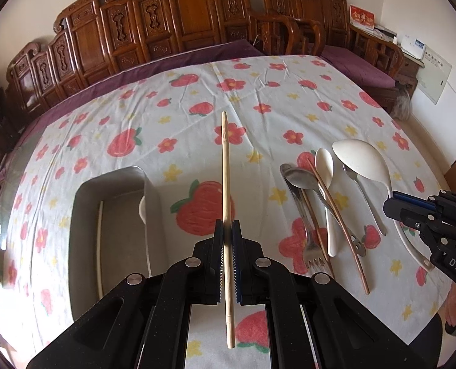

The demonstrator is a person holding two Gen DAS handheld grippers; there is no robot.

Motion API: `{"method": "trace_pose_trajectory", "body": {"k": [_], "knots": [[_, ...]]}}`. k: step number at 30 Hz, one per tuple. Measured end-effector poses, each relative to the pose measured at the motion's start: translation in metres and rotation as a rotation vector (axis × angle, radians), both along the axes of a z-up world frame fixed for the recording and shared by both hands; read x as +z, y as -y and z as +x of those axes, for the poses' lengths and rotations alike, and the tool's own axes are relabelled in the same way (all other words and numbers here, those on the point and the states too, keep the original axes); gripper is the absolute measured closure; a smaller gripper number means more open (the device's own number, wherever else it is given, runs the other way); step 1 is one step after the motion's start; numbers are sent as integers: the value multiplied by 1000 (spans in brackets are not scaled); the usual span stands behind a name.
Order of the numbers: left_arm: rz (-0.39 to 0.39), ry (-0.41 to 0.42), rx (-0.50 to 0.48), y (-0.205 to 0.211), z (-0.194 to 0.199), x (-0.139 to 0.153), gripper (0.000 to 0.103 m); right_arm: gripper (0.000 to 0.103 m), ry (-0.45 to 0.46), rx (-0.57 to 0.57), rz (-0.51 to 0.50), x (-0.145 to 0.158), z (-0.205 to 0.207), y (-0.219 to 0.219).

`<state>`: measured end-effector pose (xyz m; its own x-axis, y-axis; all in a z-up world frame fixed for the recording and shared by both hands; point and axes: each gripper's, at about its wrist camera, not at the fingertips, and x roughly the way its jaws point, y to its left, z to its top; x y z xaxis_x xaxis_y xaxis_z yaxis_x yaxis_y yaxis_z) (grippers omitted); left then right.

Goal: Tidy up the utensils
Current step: 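Carry the chopstick into the metal box and open the left tool while the right tool carries the ladle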

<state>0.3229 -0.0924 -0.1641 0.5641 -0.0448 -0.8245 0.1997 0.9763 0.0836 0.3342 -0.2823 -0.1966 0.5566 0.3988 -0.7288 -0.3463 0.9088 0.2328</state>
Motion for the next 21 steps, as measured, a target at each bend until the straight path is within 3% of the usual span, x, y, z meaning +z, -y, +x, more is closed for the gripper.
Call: {"method": "trace_pose_trajectory", "body": {"k": [11, 21], "knots": [[-20, 47, 23, -40, -11, 22, 99, 92, -5, 25, -29, 2, -14, -19], [-39, 58, 60, -84, -19, 24, 98, 92, -17, 49, -42, 6, -26, -52]]}}
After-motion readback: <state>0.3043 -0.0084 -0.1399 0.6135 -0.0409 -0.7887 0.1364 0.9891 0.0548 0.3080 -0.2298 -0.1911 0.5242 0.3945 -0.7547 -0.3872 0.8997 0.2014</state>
